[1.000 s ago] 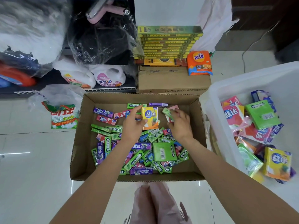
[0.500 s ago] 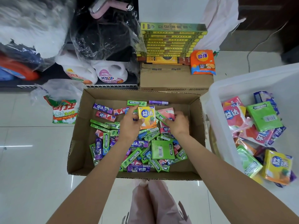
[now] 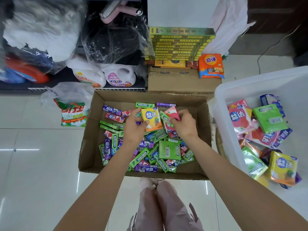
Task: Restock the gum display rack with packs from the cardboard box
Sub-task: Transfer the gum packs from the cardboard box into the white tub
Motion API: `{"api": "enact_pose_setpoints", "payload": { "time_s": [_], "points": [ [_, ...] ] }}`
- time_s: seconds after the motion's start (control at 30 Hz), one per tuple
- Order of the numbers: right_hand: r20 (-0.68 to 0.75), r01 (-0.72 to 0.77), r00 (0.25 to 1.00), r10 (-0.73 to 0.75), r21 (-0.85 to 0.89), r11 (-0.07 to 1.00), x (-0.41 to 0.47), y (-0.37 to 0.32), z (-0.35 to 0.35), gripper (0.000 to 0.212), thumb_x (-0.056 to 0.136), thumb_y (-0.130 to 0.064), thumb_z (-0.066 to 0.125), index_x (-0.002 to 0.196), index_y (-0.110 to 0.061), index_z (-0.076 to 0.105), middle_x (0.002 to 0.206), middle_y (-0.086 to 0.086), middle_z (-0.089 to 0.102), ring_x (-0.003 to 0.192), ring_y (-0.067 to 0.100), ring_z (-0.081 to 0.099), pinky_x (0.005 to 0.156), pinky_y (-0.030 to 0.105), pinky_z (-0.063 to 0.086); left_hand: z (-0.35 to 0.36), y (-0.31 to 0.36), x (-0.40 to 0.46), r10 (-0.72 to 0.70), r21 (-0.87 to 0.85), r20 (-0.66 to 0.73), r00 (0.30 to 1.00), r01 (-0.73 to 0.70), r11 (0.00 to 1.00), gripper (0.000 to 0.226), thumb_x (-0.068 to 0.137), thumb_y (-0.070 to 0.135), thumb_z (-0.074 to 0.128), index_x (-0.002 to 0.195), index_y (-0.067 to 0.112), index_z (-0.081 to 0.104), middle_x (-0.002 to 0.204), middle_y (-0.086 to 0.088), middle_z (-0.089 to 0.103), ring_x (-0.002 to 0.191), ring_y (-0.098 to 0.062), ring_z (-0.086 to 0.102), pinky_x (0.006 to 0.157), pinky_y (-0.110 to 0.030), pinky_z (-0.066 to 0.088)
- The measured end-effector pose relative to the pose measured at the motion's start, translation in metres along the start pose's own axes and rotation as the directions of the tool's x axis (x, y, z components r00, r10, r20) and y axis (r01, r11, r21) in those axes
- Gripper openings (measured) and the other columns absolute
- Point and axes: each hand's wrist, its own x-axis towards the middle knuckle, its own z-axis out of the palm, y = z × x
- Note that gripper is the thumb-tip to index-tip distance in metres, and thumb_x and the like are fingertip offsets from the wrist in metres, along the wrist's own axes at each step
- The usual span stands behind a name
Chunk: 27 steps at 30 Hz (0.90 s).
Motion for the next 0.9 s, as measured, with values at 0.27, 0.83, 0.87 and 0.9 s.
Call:
{"api": "enact_pose_setpoints", "payload": {
  "time_s": [0.27,0.83,0.87,0.9],
  "points": [
    [-0.139,0.381,0.912,-0.387,-0.065,0.922,-0.071,-0.037,-0.04,0.055,0.091,-0.018,0.058,0.141,-0.02,0.036,0.12,0.007,0.057,0.107,0.02,0.056,0.09,0.033,0.046,-0.023,0.05,-0.057,0.132,-0.091,-0.056,0.99,-0.137,0.986,0.042,0.085,0.0,0.063,0.117,0.022,0.048,0.105,-0.007,0.065,0.089,-0.016,0.065,0.066,-0.033,0.057],
    [-0.129,0.281,0.951,-0.282,-0.023,0.959,-0.111,0.089,-0.243,0.051,0.092,-0.014,0.054,0.141,-0.016,0.038,0.093,0.002,0.053,0.08,0.018,0.05,0.062,0.019,0.035,0.17,0.109,-0.196,0.358,0.216,0.034,0.933,-0.357,0.909,0.048,0.089,0.006,0.057,0.132,0.02,0.042,0.094,-0.001,0.06,0.077,-0.016,0.059,0.071,-0.03,0.048],
    [-0.097,0.263,0.959,-0.267,-0.052,0.963,-0.109,0.1,-0.253,0.051,0.092,-0.014,0.054,0.141,-0.017,0.038,0.096,0.005,0.057,0.083,0.02,0.053,0.061,0.018,0.035,0.184,0.105,-0.199,0.361,0.256,0.049,0.931,-0.361,0.897,0.049,0.088,0.005,0.057,0.132,0.021,0.041,0.097,-0.004,0.06,0.079,-0.019,0.06,0.073,-0.033,0.049],
    [-0.074,0.249,0.964,-0.255,-0.073,0.966,-0.108,0.11,-0.262,0.051,0.093,-0.013,0.053,0.141,-0.016,0.038,0.104,0.008,0.061,0.089,0.022,0.056,0.065,0.019,0.036,0.198,0.101,-0.201,0.367,0.297,0.067,0.928,-0.37,0.88,0.05,0.088,0.003,0.056,0.132,0.021,0.041,0.098,-0.006,0.061,0.081,-0.021,0.06,0.075,-0.037,0.05]
  ]
}}
